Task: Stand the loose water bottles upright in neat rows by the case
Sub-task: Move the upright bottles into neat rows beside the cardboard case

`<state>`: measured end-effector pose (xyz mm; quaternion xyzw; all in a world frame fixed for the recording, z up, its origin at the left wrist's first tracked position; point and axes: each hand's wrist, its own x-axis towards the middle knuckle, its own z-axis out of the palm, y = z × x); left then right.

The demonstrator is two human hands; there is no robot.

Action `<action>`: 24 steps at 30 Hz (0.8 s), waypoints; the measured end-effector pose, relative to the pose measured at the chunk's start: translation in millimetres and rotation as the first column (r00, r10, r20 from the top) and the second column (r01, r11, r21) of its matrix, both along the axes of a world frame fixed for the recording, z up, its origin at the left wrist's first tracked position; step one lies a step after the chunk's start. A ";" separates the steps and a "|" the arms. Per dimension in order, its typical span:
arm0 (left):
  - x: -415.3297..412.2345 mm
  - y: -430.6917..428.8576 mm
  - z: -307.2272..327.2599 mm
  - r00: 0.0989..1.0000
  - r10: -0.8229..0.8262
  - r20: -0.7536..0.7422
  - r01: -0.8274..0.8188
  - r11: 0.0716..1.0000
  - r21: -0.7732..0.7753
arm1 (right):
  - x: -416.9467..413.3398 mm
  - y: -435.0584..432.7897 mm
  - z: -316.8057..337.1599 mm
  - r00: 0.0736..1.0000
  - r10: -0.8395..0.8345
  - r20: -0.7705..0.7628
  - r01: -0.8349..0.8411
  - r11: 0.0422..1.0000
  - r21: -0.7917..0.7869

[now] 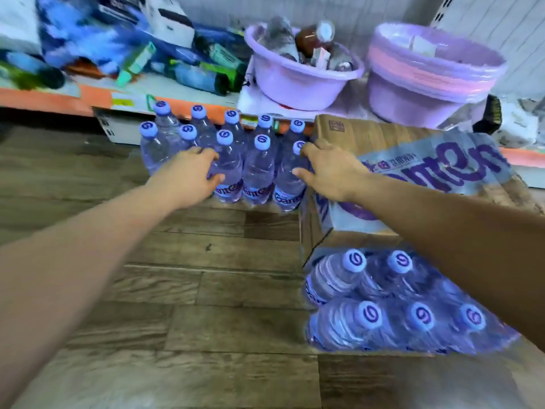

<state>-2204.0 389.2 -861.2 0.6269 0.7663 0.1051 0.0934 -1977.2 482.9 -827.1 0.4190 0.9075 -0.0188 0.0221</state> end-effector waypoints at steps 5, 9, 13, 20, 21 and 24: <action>-30.7 52.5 -3.8 0.999 -0.043 -0.026 0.045 0.994 0.096 | -36.4 45.7 -20.2 0.994 -0.064 0.085 0.066 0.997 -0.030; -35.9 73.1 -23.9 0.990 -0.062 -0.123 0.065 0.998 0.015 | -40.8 59.4 -47.6 0.988 -0.116 0.097 0.116 0.993 0.011; -28.8 73.5 -26.1 0.992 0.007 -0.125 0.004 0.996 0.084 | -40.0 61.3 -55.2 0.988 -0.124 0.096 0.114 0.988 0.107; -9.3 77.7 -19.7 0.995 0.022 -0.101 -0.010 0.993 0.114 | -41.9 59.4 -47.0 0.990 -0.121 0.072 0.117 0.991 0.059; -8.9 77.1 -21.2 0.994 0.011 -0.110 0.001 0.994 0.109 | -43.5 57.2 -45.3 0.991 -0.111 0.077 0.107 0.993 0.048; -6.0 65.3 -20.4 0.990 -0.022 -0.137 0.030 0.998 0.054 | -42.4 38.6 -38.8 0.996 -0.032 0.086 0.030 0.999 0.028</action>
